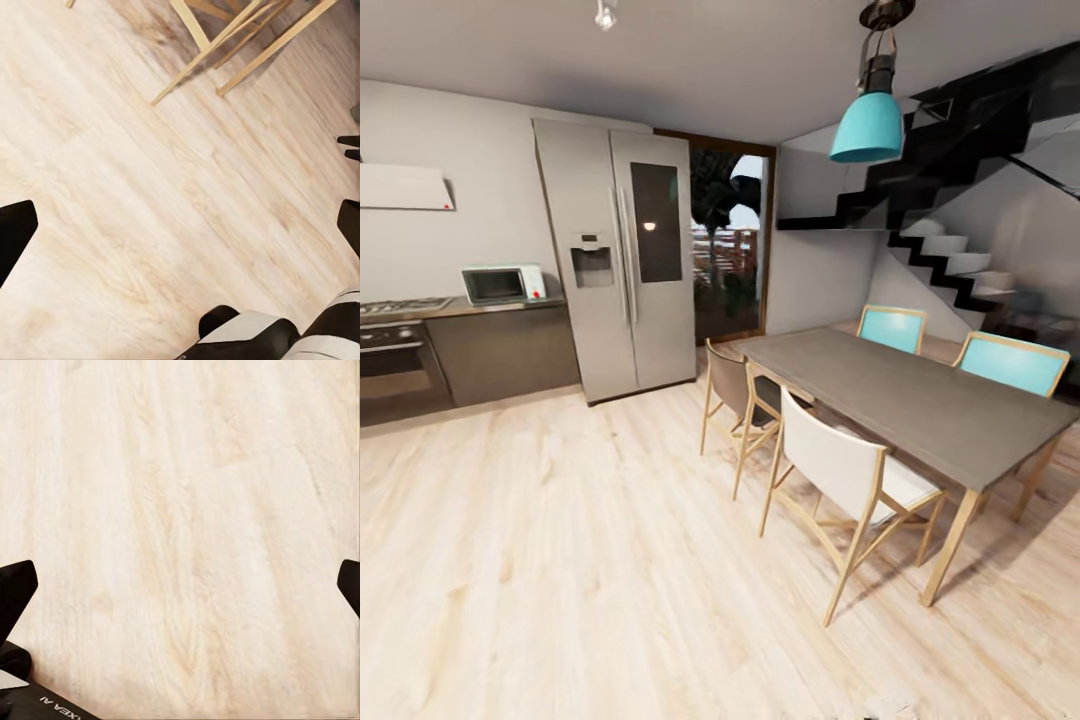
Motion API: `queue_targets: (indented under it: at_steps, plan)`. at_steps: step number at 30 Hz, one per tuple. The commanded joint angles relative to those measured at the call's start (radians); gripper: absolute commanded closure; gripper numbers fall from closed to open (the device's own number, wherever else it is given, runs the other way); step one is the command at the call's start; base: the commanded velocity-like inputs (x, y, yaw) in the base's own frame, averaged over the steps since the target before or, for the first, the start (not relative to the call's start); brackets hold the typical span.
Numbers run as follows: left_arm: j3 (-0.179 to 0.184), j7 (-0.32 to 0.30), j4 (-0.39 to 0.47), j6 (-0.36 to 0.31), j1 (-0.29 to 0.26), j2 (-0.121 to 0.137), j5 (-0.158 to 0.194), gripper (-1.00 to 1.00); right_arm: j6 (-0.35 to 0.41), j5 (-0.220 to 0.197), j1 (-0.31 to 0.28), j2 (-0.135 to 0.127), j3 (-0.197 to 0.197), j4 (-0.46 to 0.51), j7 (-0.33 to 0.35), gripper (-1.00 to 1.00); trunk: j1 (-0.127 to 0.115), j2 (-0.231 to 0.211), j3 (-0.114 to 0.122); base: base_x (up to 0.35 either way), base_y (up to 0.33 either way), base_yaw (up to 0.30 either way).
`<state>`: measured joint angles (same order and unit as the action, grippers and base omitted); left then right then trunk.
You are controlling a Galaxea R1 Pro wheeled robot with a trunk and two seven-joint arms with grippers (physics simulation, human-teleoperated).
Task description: Put the three can of soda from the living room inside the tash can in the kitchen.
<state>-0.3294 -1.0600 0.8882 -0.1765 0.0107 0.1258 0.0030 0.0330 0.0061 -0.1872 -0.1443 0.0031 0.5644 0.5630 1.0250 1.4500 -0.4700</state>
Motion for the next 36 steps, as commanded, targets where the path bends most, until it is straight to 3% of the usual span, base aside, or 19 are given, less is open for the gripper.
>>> queue_targets:
  at_steps: [1,36]
  plan:
    - [0.0,0.0,0.0,0.0,0.0,0.0,0.0,-1.0,0.0,0.0,0.0,0.0,0.0,0.0,0.0,-1.0,0.0,0.0,0.0,0.0,0.0,-0.267]
    - [0.001,0.001,0.0,-0.001,0.0,0.0,0.0,-1.0,-0.001,0.0,0.0,0.0,0.0,0.0,0.0,-1.0,0.0,0.0,0.0,0.015,-0.013,-0.267]
